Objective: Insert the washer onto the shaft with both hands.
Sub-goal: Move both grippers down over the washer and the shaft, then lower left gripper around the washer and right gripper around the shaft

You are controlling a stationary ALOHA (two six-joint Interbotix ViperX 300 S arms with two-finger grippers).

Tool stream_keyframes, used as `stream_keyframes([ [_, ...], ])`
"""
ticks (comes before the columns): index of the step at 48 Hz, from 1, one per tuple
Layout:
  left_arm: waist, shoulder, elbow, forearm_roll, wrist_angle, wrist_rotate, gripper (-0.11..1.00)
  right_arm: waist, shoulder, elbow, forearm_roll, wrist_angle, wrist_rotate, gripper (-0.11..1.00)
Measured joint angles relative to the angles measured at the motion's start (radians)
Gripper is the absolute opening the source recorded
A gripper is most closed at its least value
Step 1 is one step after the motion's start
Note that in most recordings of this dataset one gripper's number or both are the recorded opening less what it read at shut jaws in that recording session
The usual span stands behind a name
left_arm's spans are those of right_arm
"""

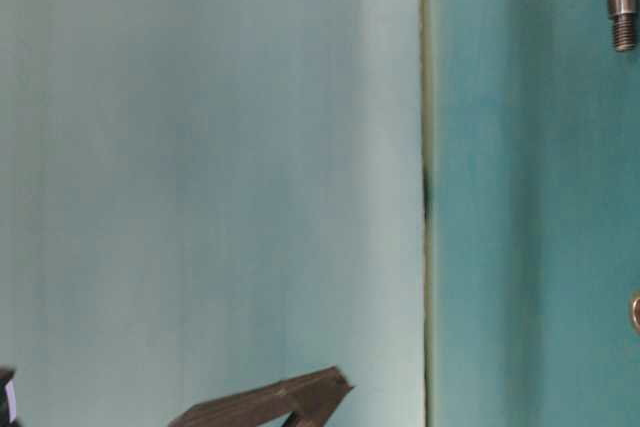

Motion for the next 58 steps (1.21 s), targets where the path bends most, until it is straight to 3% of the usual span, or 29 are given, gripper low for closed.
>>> stream_keyframes([
  [15, 0.002, 0.135, -0.086, 0.0, 0.066, 0.02, 0.02, 0.015, 0.127, -0.074, -0.005, 0.098, -0.121, -0.1],
  [39, 0.002, 0.207, -0.106, 0.0, 0.064, 0.008, 0.05, 0.014, 0.245, -0.086, -0.025, 0.089, -0.13, -0.07],
  [43, 0.002, 0.209, -0.094, 0.0, 0.055, 0.008, 0.2, 0.012, 0.259, -0.089, -0.025, 0.078, -0.13, -0.02],
  [48, 0.002, 0.218, -0.084, 0.002, 0.048, 0.008, 0.5, 0.008, 0.273, -0.095, -0.025, 0.066, -0.13, 0.11],
  [54, 0.002, 0.245, -0.081, 0.0, 0.043, 0.008, 0.85, 0.006, 0.296, -0.107, -0.025, 0.061, -0.13, 0.41],
  [56, 0.002, 0.255, -0.081, 0.0, 0.035, 0.008, 0.93, 0.006, 0.305, -0.11, -0.025, 0.06, -0.13, 0.54],
  [58, 0.002, 0.265, -0.081, 0.0, 0.025, 0.008, 0.93, 0.006, 0.318, -0.115, -0.025, 0.058, -0.13, 0.68],
])
